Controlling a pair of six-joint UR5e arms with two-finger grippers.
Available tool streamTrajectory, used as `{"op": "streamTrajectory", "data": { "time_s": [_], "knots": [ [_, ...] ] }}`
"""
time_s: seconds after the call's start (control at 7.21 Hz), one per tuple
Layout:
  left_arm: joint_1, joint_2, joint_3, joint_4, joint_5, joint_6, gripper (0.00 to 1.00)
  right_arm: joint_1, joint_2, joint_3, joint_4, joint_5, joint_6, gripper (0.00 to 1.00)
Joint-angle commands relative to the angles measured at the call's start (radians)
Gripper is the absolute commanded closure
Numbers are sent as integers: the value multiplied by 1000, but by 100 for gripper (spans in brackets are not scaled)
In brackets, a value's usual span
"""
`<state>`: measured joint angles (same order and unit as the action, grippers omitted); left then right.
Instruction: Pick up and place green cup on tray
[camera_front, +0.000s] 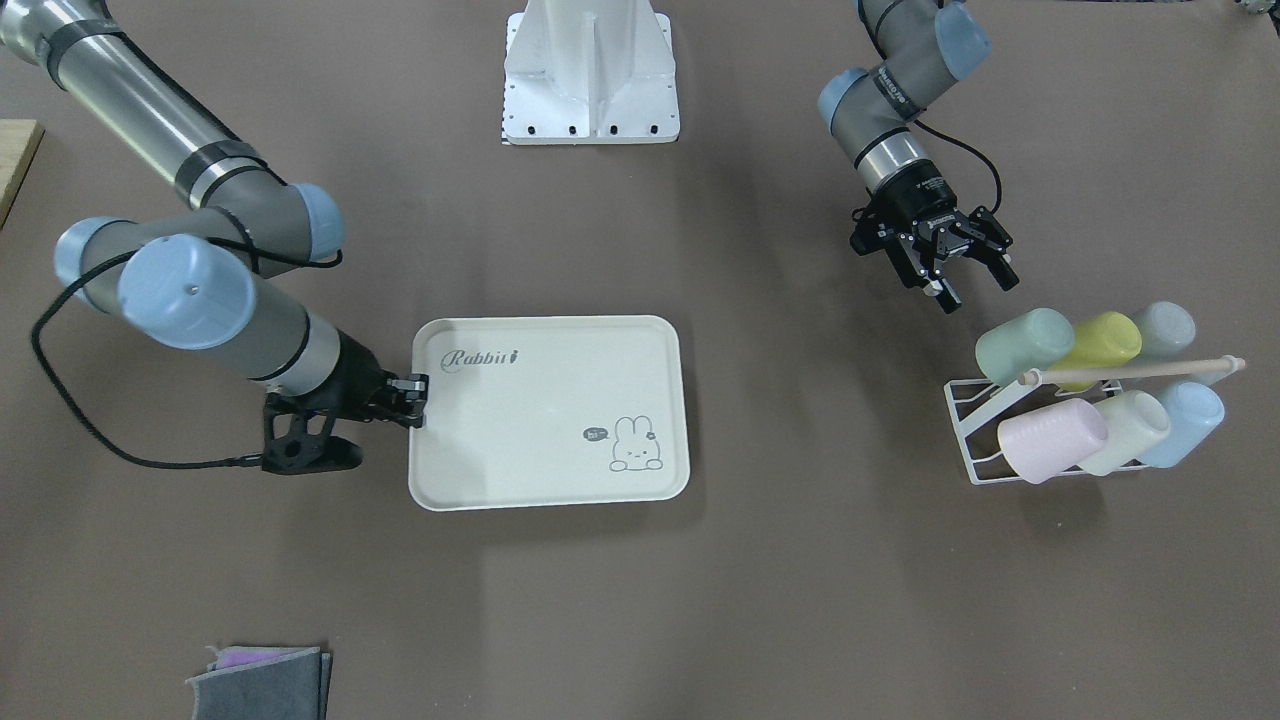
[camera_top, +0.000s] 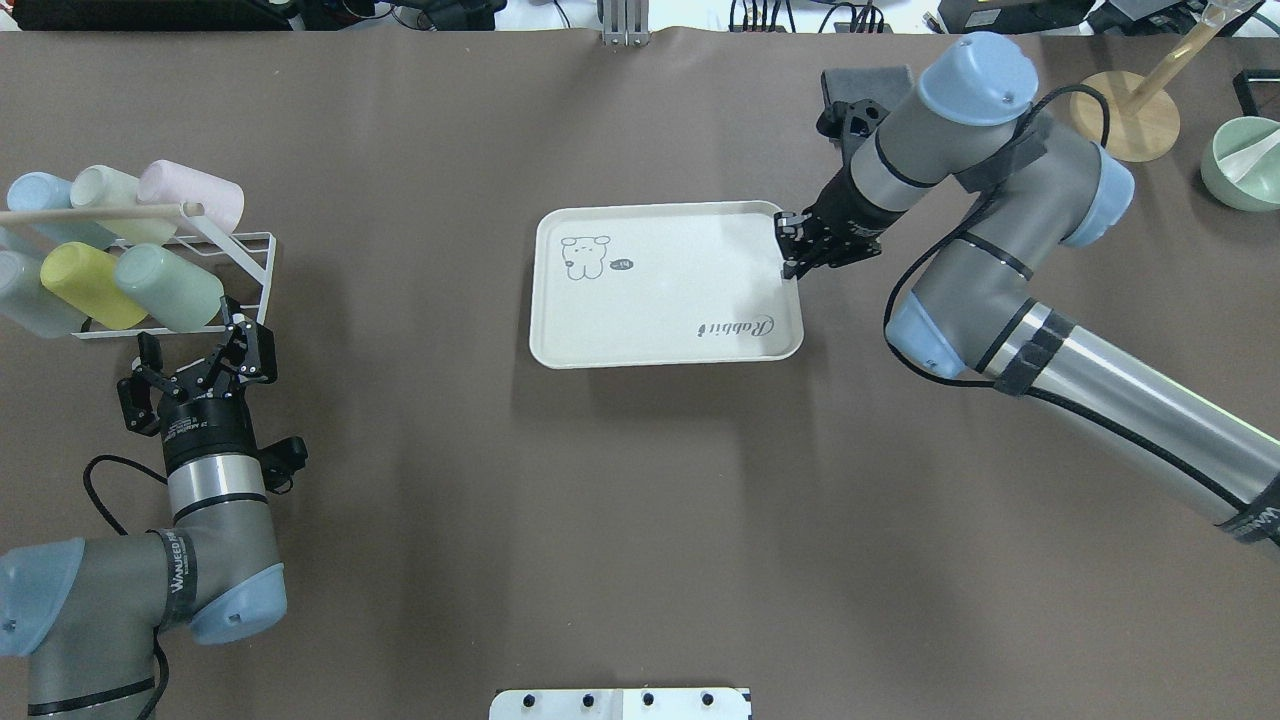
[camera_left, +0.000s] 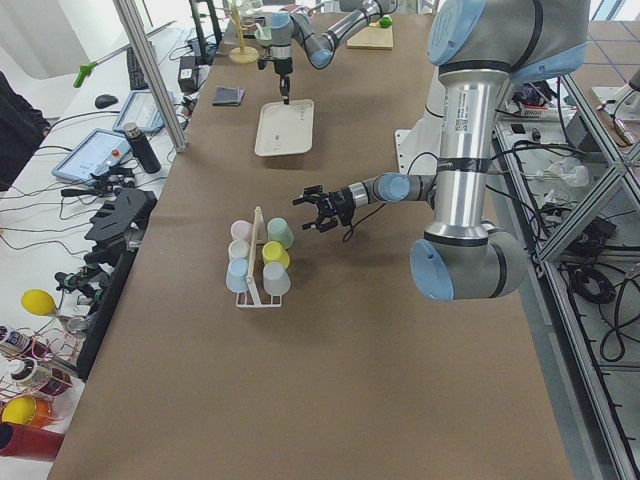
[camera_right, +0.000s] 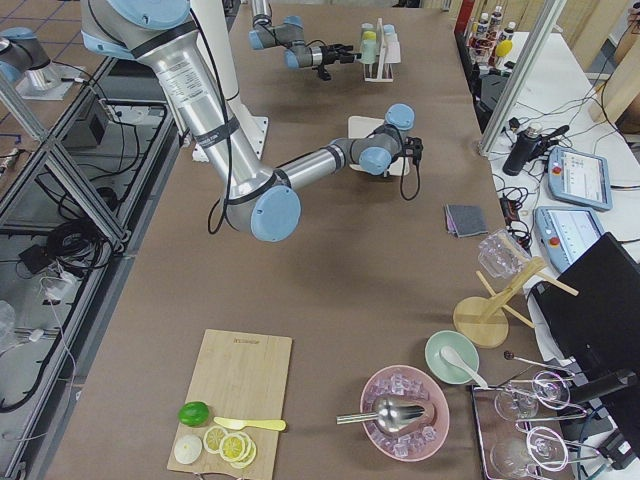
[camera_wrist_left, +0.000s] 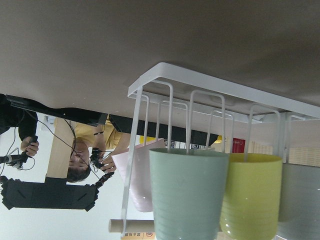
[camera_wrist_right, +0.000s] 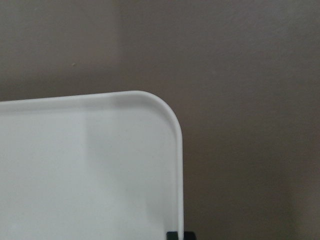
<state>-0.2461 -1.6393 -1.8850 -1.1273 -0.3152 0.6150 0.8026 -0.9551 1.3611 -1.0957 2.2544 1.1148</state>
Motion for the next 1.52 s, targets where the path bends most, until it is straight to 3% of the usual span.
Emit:
{"op": "streamTrajectory", "data": {
  "time_s": [0.0, 0.42, 1.39],
  "knots": [
    [-28, -2, 38, -2, 4, -1, 3, -110, 65, 27, -10, -120, 118, 100],
    [-62, -19, 76, -3, 5, -6, 3, -180, 56, 46, -10, -190, 142, 100],
    [-101, -54, 149, -14, 19, -11, 3, -137, -28, 53, -7, -179, 43, 100]
  ]
}}
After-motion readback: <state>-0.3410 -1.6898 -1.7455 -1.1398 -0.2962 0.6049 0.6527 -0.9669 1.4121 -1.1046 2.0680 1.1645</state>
